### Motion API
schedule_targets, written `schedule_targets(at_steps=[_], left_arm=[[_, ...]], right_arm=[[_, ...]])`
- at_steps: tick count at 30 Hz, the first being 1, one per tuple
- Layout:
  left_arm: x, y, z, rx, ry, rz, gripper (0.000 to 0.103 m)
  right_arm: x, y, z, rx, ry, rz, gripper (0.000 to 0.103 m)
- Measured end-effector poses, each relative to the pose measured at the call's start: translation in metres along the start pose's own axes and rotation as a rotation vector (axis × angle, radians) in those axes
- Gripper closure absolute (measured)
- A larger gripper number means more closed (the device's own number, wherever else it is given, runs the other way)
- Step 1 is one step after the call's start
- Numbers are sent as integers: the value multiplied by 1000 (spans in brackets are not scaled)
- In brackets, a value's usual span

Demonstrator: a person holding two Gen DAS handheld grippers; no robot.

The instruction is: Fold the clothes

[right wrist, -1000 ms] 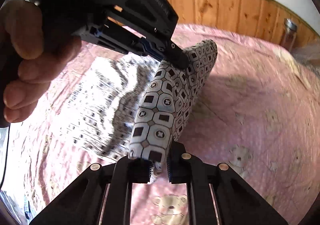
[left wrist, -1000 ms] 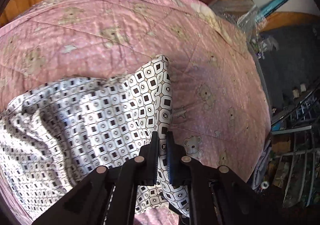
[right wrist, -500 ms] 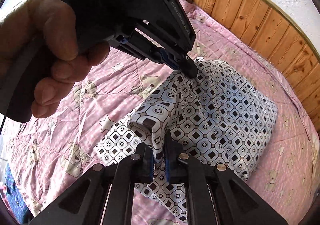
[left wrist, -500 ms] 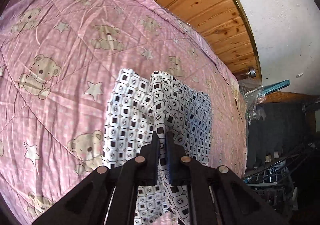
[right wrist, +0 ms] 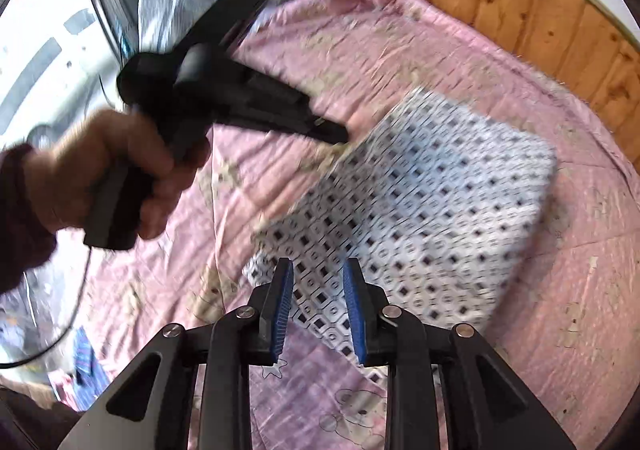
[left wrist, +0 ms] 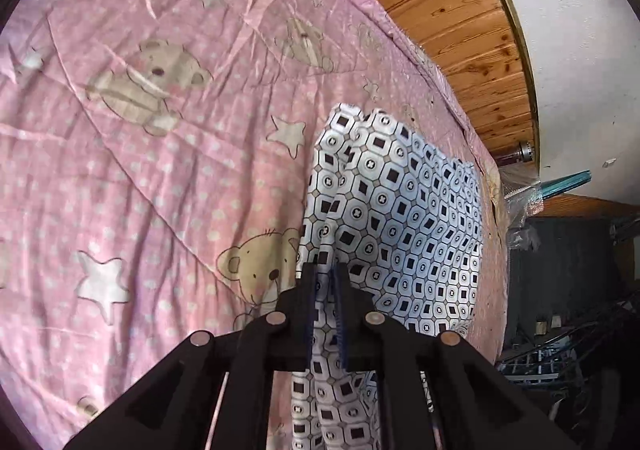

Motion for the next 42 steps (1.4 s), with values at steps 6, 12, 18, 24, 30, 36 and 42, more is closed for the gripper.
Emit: schedule_targets(at_steps=[6,12,18,24,30,36,42], left_arm=[[-9,22,-24,-41,34,34,83],[-24,25,-17,-41,-1,37,83],[-42,21,2,-26,-61,28,82],[-59,16,20,-12,-121,19,82],[5,48,-2,90,-33,137,55],[79,30,42,204,-11,77,35],[85,47,75,115,-16,140,38]], right_arm=[[43,114,48,-222,18,206,89],[26,164,114,-205,-72,241,91],[-27,131,28,-83,18,310,86],[-80,119,82,-87,-84,308,86],[-96,148,46,-25,38,527,47],[-127,149,85,85,-38,652,43],[-113,144,88,129,-57,623,87]])
Point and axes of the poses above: each gripper's, at about its wrist camera, not at the fingertips, and z roughly the way its jaws point, y to its right, x to its top, the point moved 2 cm from there along z, roughly the way its jaws point, and after that the axes turned 2 degrees about z, right-handed, at the moved point
